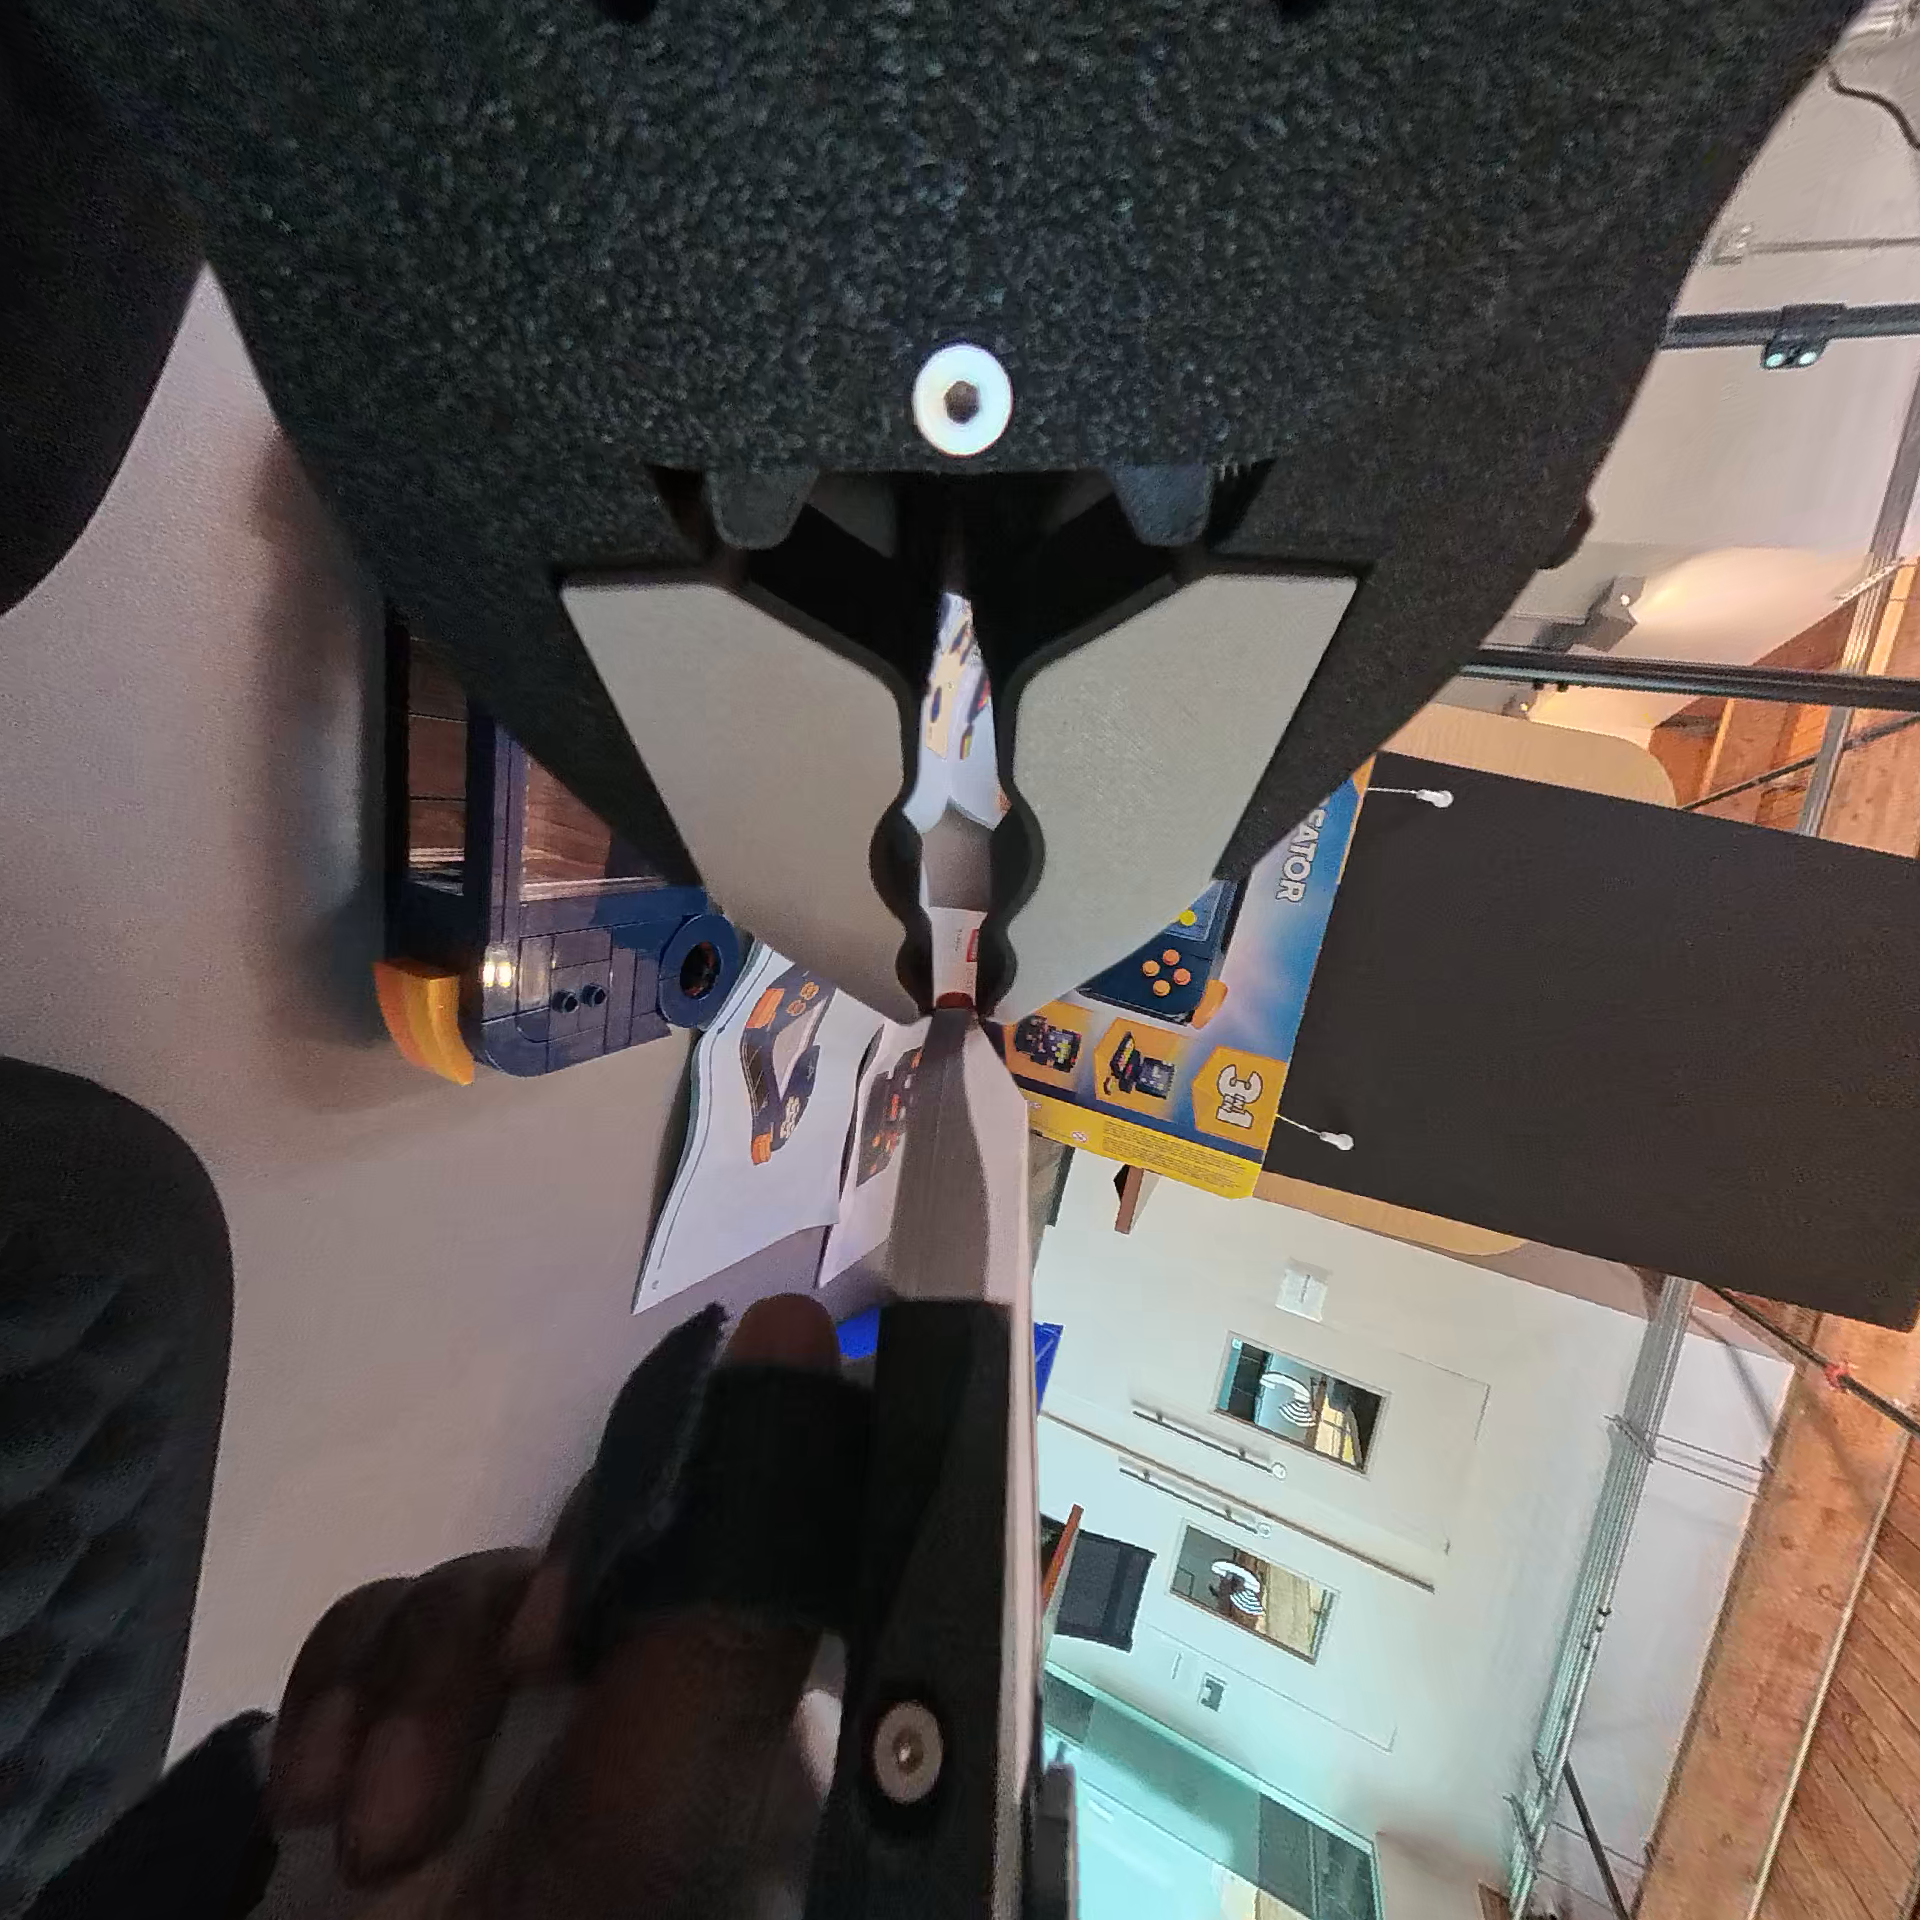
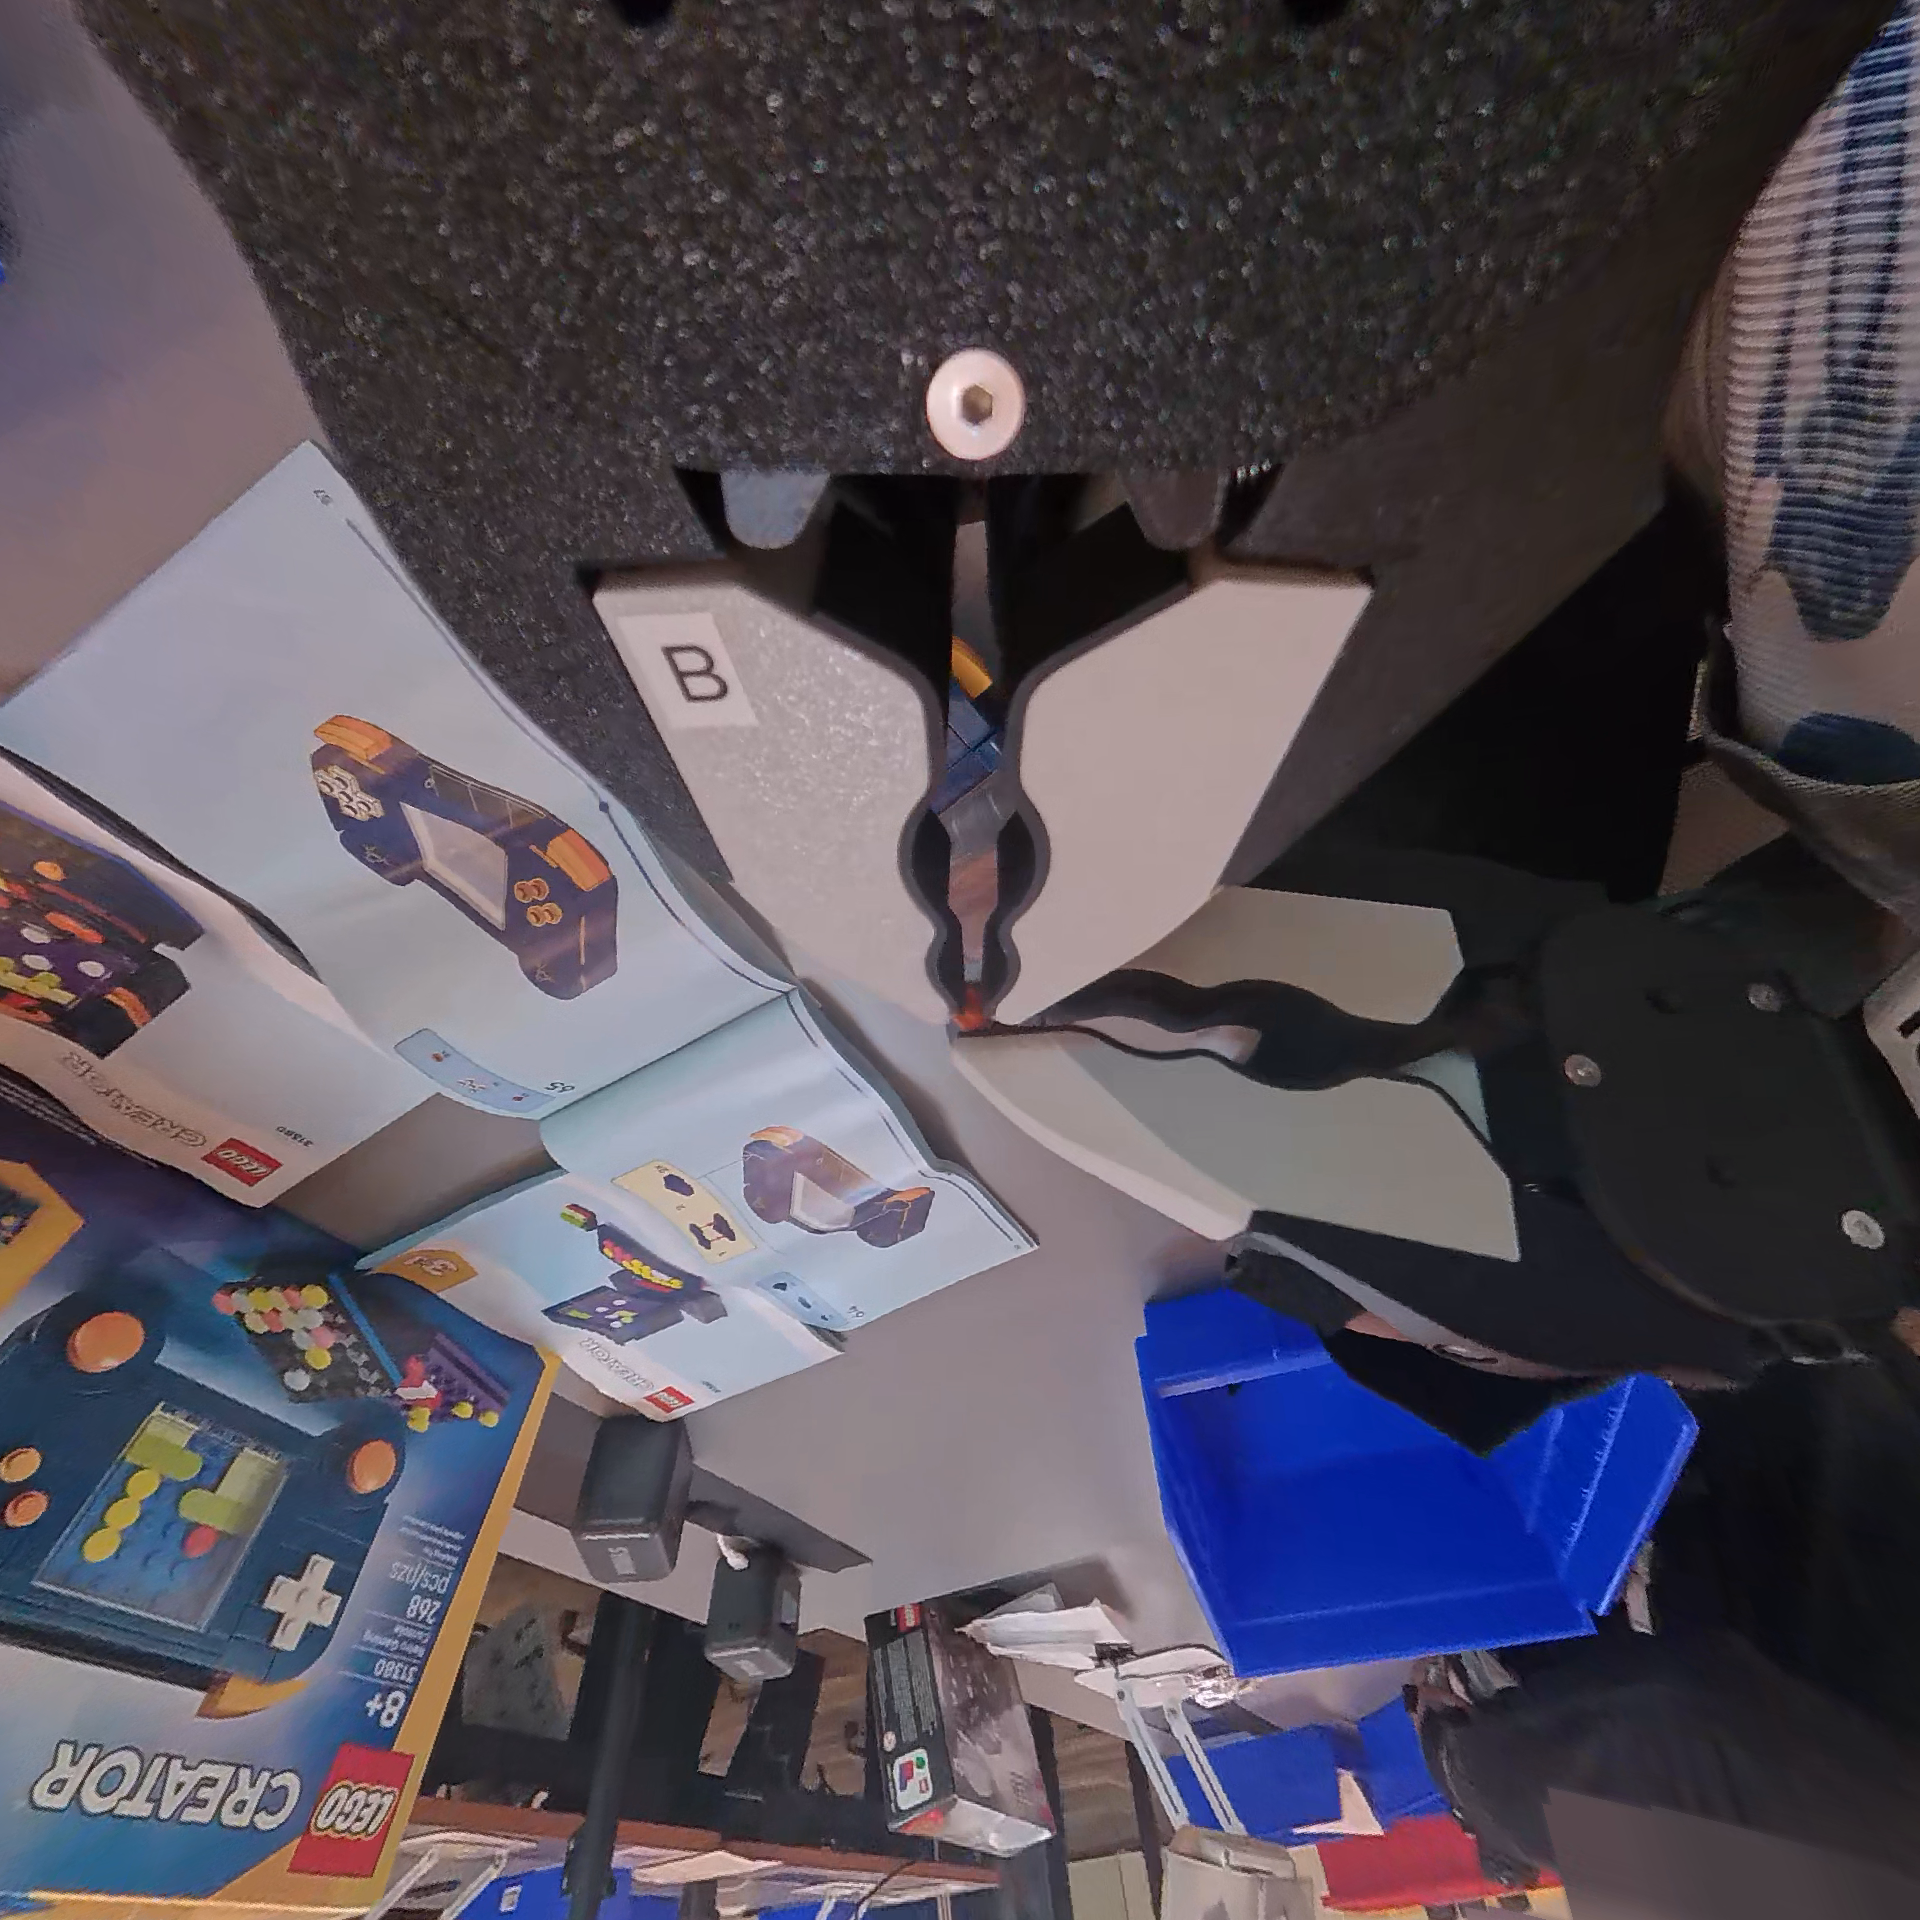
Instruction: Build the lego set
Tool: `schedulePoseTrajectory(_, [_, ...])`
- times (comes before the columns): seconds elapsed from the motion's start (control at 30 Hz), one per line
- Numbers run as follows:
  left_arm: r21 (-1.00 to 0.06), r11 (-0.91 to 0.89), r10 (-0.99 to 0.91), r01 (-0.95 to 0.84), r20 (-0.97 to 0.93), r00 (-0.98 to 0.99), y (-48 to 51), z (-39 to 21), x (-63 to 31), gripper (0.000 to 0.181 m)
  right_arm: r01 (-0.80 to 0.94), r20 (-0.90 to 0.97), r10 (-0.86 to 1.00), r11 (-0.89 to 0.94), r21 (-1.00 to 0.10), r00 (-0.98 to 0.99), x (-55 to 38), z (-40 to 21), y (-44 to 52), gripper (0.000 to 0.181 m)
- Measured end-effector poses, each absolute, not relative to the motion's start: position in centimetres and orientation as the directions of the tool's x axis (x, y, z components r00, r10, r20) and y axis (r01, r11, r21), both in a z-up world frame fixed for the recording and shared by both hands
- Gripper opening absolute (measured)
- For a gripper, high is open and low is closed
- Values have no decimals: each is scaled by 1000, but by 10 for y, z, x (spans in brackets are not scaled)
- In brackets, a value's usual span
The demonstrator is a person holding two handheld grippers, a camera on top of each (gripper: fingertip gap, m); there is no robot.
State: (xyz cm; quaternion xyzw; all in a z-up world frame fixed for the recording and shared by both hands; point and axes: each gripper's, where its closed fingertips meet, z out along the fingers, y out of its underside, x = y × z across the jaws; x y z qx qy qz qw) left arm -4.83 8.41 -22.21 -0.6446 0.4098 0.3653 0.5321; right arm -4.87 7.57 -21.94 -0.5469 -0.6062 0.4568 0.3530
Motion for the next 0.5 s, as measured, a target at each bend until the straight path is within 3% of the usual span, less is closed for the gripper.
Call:
schedulePoseTrajectory(0.1, [-482,-94,-149,-871,-858,491,82,-222,-49,15,342,-111,977,-43,-939,-180,-49,-222,76,0])
schedulePoseTrajectory(0.27, [-689,-147,-237,-709,-672,702,70,-233,-65,7,386,-141,971,-56,-921,-195,-49,-238,83,0])
schedulePoseTrajectory(0.4, [-677,-225,-249,-701,-655,713,59,-248,-84,10,452,-159,966,-51,-890,-205,-45,-255,89,0])
schedulePoseTrajectory(0.5, [-643,-347,-117,-683,-693,711,39,-245,-136,13,473,-148,968,-35,-880,-204,-36,-259,98,2])
